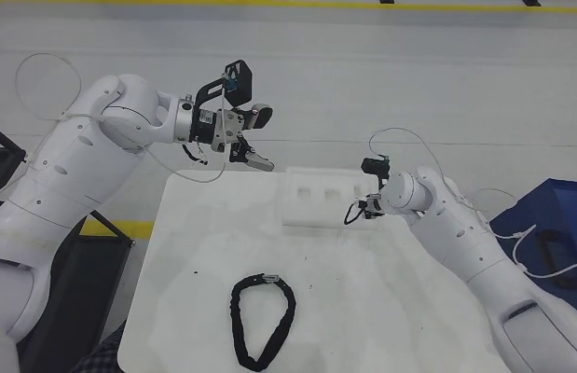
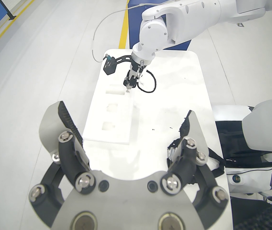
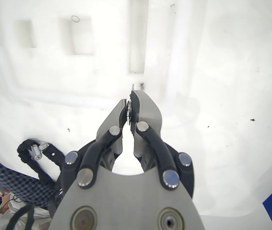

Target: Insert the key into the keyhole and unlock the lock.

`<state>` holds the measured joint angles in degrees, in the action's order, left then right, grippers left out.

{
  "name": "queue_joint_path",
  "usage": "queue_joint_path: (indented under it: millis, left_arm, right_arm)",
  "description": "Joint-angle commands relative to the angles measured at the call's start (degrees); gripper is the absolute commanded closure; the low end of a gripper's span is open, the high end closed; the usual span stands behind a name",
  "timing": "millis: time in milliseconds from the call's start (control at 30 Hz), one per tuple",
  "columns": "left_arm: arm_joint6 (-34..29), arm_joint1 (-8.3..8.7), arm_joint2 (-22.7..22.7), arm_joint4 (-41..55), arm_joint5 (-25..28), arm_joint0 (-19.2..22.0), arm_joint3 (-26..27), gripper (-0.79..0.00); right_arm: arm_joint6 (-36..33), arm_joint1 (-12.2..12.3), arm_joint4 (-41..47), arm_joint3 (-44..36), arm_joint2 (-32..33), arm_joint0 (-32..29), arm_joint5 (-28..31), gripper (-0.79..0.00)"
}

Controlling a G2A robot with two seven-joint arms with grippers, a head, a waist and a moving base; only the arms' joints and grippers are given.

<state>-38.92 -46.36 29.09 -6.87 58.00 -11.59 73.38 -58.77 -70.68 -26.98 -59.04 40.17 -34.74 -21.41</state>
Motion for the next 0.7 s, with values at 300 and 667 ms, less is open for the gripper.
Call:
queue_joint_path:
  millis: [300,667]
  left_arm:
    - [0.0,0.0,0.0,0.0,0.0,0.0,0.0,-0.785]
    - [0.0,0.0,0.0,0.0,0.0,0.0,0.0,-0.785]
  right_arm:
    - [0.81,5.99,0.28,-24.57,15.61,-13.54,1.27,0.0]
    - [5.87,9.1,11.6,-38.61,32.33,-28.91,10.79,0.0]
